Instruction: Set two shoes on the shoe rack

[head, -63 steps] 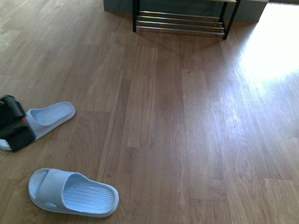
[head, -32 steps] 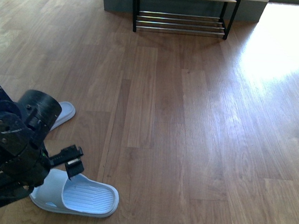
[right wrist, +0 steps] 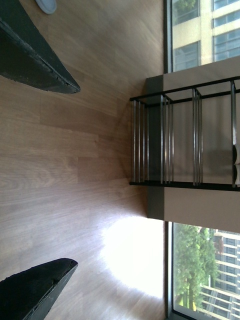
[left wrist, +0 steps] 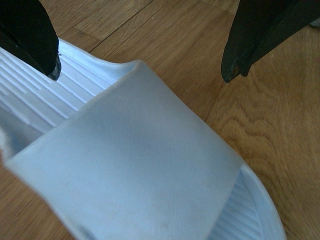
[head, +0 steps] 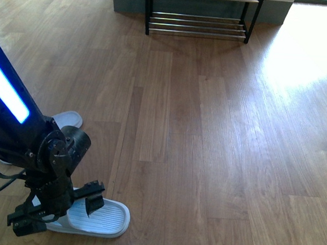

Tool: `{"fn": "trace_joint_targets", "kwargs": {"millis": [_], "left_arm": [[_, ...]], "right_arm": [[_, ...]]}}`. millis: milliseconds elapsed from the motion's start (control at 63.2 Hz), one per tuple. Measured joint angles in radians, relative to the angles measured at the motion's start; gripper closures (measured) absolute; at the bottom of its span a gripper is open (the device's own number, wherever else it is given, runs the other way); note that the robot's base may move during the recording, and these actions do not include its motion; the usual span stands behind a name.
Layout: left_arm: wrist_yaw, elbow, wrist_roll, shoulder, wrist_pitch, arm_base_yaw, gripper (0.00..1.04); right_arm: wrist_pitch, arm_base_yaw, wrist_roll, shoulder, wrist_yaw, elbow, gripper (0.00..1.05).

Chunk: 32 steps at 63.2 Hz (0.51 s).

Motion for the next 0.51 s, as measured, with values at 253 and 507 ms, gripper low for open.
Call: {"fn": "trace_joint_targets", "kwargs": {"millis": [253, 507], "left_arm": [[0.012, 0.044, -0.092, 0.060, -0.014, 0.004, 0.09], [-0.016, 0.062, -0.114, 0.086, -0.034, 0.010, 0.09]], "right_arm": [[0.000, 0.000, 0.000, 0.000, 0.000, 0.000, 0.09], [0.000, 0.000, 0.000, 0.000, 0.000, 0.000, 0.09]]}}
